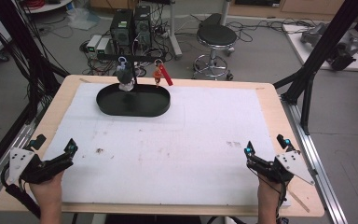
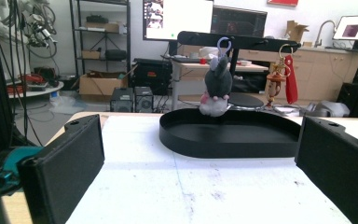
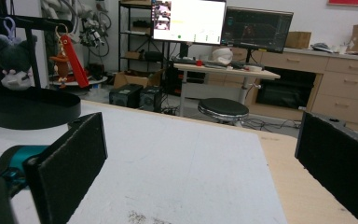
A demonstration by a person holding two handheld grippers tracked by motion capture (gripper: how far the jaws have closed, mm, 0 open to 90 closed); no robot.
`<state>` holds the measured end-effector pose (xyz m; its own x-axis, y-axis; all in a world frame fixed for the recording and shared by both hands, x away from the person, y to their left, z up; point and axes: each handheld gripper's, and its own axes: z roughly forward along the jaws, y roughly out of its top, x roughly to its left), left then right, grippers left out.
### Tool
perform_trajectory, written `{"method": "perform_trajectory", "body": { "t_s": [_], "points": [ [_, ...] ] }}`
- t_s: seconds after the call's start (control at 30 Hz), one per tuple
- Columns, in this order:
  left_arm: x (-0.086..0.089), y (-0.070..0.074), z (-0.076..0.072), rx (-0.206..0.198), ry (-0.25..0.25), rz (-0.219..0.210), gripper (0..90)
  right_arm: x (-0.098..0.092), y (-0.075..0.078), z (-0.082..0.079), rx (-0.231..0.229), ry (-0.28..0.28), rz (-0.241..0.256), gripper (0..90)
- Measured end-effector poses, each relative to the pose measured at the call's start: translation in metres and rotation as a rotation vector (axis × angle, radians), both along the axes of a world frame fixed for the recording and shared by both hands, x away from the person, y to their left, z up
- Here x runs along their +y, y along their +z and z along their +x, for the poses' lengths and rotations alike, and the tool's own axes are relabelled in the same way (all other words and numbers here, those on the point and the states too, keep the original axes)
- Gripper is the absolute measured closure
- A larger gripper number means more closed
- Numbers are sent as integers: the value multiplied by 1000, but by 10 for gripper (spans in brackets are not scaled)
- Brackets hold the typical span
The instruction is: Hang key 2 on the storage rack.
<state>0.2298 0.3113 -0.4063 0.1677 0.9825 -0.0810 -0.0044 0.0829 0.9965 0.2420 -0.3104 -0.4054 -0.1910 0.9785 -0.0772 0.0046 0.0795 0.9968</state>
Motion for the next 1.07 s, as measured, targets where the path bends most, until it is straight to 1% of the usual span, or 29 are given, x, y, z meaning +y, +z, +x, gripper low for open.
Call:
{"method": "perform_trajectory", "body": {
  "t_s": [0.07,0.27,0.5,0.7,0.8,1.07],
  "points": [
    [0,-1,1,5,-10,-5,17,1,-1,0,4,0,0,13],
    [-1,-1,1,6,-16,-3,17,2,0,-1,-4,3,-4,13],
    [-2,-2,2,12,-23,4,17,3,0,-1,1,6,-1,13],
    [-3,-3,3,18,-32,5,17,2,1,-2,-6,5,-4,13],
    [-3,-3,3,17,-35,-2,17,1,1,-2,-3,5,-1,13],
    [-2,-4,3,23,-46,-2,17,1,1,-3,-3,5,-2,13]
  ]
}}
